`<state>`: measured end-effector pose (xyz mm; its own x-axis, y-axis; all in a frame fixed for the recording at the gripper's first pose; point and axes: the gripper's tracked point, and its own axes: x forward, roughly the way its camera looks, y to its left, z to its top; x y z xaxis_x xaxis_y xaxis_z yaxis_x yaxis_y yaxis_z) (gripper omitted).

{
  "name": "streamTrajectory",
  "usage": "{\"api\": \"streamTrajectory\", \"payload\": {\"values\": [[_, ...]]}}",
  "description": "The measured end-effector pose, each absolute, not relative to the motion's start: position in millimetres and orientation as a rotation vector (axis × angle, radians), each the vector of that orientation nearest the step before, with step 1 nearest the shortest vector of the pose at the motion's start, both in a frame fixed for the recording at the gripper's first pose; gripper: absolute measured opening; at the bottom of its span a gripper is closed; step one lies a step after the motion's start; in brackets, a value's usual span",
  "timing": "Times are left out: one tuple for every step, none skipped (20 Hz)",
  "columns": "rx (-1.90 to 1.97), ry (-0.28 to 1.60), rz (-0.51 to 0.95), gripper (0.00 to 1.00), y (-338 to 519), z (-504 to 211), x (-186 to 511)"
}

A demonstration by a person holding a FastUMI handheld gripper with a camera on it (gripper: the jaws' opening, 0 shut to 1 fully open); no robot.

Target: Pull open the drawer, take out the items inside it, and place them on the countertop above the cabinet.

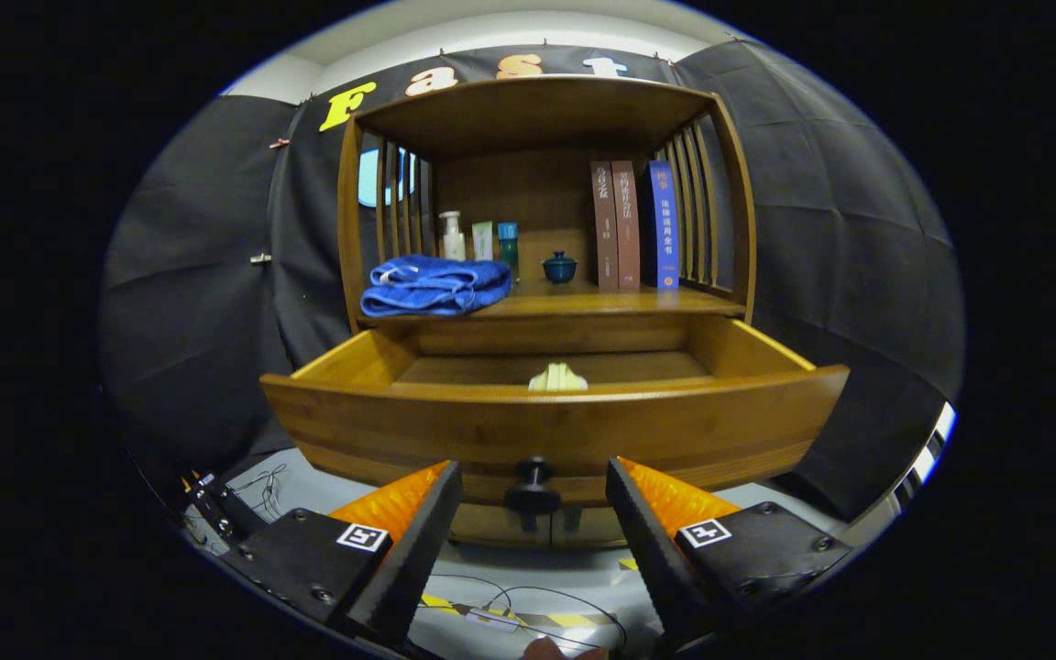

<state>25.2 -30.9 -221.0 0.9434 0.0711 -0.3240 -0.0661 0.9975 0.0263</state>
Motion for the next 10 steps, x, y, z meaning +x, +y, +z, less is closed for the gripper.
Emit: {"api": "streamTrajectory", "payload": {"values": [[0.008,0.314,0.054,0.99,-38,-205,25],[-0.006,0.303,0.038,0.99,-44,-193,31],[-0.023,0.296,0.025,0.99,-51,-180,36],[-0.031,0.295,0.017,0.99,-55,-169,41],[-0.034,0.296,0.013,0.99,-57,-157,50],[-0.038,0.307,0.004,0.99,-65,-149,66],[-0.049,0.331,-0.005,0.99,-69,-145,78],[-0.061,0.362,-0.001,0.99,-65,-144,83],[-0.067,0.406,0.013,0.99,-62,-143,95],[-0.073,0.454,0.025,0.99,-59,-146,108]]}}
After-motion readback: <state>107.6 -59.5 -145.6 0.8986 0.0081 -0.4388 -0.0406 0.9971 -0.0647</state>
